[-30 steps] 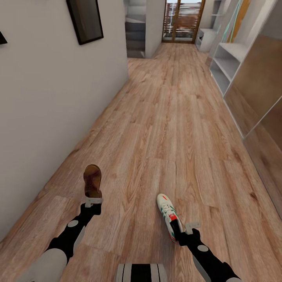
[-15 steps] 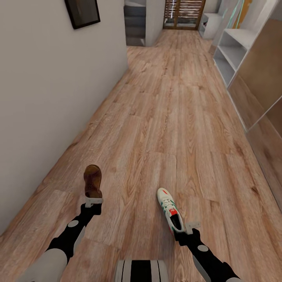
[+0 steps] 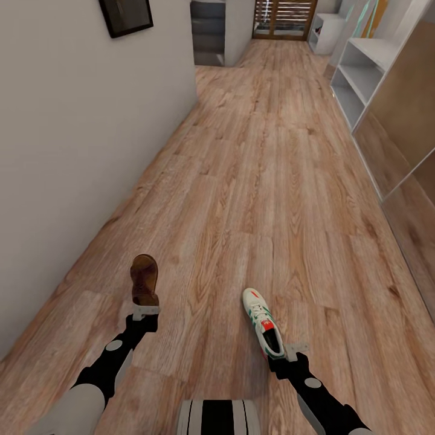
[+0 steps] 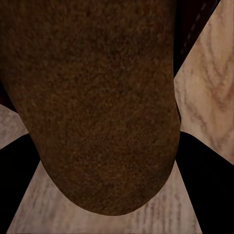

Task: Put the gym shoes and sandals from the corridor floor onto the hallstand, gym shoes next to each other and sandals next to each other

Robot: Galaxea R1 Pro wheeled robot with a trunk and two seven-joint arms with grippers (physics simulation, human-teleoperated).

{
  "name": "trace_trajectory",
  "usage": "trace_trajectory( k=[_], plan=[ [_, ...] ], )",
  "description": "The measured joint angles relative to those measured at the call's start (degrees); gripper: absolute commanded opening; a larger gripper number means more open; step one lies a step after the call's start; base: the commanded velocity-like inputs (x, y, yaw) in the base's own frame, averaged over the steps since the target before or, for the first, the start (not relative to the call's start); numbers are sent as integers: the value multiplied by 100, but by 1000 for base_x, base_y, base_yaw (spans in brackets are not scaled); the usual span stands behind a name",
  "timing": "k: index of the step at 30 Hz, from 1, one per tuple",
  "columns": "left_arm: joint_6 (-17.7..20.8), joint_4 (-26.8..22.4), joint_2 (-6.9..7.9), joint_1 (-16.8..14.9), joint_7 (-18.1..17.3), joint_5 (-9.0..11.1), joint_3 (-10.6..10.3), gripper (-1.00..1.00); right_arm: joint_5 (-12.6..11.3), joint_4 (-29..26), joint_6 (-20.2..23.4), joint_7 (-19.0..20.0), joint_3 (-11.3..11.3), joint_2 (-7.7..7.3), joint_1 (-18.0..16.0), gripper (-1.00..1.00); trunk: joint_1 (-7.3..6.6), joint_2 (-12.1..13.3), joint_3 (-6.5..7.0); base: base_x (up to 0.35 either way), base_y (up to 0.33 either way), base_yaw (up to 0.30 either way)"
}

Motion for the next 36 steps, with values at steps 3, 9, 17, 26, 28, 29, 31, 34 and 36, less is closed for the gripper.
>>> trace_trajectory(
  k=[3, 9, 17, 26, 28, 29, 31, 34, 36],
  plan=[
    [1, 3, 0, 0, -2, 1, -1, -100, 0, 1, 0, 0, 0, 3, 0, 100, -1, 0, 0, 162, 93, 0],
    [-6, 13, 0, 0, -4, -4, 0, -100, 0, 0, 0, 0, 0, -2, 0, 100, 0, 0, 0, 37, 22, 0],
    [-2, 15, 0, 0, -4, -4, 0, -100, 0, 0, 0, 0, 0, -4, 0, 100, 0, 0, 0, 23, 1, 0],
    [-12, 17, -28, -1, -8, -8, -2, -100, 0, 0, 0, 0, 0, 1, 0, 100, 1, 0, 0, 14, 0, 0],
    [-12, 18, -38, 0, -8, -11, -2, -100, 0, 0, 0, 0, 0, 2, 0, 100, 3, -1, -21, 0, 0, 0],
    [-12, 18, -43, 0, -8, -11, -2, -100, 0, 0, 0, 0, 0, 3, 0, 100, 6, -2, -44, 0, 0, 0],
    [-12, 18, -53, 0, -8, -11, -2, -100, 0, 0, 0, 0, 0, 4, 0, 100, 11, -5, -88, 0, 0, 0],
    [-12, 17, -58, -1, -8, -8, -2, -100, 0, 0, 0, 1, 0, 0, 0, 100, 11, -5, -89, 0, 0, 0],
    [-12, 17, -58, -1, -8, -8, -1, -100, 0, 0, 0, 0, 0, 0, 0, 100, 11, -5, -89, 0, 0, 0]
  ],
)
